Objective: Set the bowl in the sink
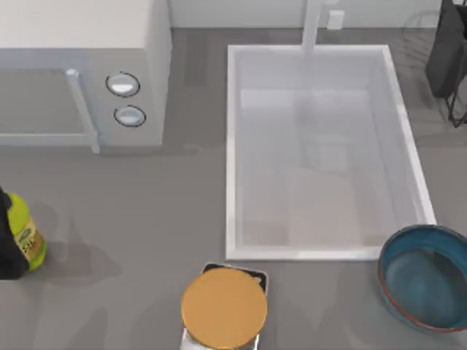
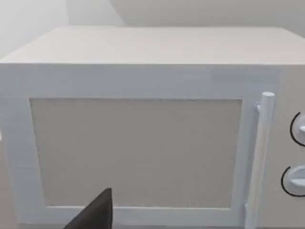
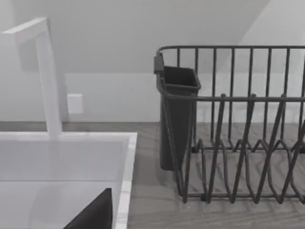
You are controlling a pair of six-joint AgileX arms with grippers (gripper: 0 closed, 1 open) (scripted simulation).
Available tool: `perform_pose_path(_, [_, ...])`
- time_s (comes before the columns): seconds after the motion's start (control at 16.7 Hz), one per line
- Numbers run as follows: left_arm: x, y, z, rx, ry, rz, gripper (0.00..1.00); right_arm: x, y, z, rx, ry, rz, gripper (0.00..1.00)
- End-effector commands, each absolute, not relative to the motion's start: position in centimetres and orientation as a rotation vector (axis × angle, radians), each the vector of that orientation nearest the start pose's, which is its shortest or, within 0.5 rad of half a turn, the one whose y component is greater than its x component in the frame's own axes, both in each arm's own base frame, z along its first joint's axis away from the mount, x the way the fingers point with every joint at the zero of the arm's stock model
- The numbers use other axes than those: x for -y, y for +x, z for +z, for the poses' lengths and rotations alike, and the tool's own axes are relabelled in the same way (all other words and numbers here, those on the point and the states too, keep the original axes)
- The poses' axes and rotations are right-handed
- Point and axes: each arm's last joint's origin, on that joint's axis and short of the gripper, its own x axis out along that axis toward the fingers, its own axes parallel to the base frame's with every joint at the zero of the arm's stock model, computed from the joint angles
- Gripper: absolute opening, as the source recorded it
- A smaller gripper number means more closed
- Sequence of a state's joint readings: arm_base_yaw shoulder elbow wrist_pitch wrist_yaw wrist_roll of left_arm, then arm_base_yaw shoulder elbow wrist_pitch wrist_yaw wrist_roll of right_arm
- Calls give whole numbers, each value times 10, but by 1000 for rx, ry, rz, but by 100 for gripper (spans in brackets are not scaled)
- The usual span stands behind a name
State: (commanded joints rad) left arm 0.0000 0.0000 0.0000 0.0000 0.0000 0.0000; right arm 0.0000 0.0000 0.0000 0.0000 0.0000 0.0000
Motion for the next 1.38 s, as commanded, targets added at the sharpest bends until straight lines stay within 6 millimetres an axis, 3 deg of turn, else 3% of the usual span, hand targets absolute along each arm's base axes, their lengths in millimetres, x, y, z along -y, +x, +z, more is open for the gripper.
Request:
perform_pose_path(0.3, [1,106,160,0,0,0,100,0,106,170,-68,9,11,100])
perform_pose_path(0.54, [1,106,160,0,0,0,100,-3,115,195,-324,30,29,100])
perform_pose_path(1.02, [1,106,160,0,0,0,100,-18,178,223,-1122,34,24,100])
perform_pose_path(1.38, [1,106,160,0,0,0,100,-31,222,230,-1465,11,-3,100])
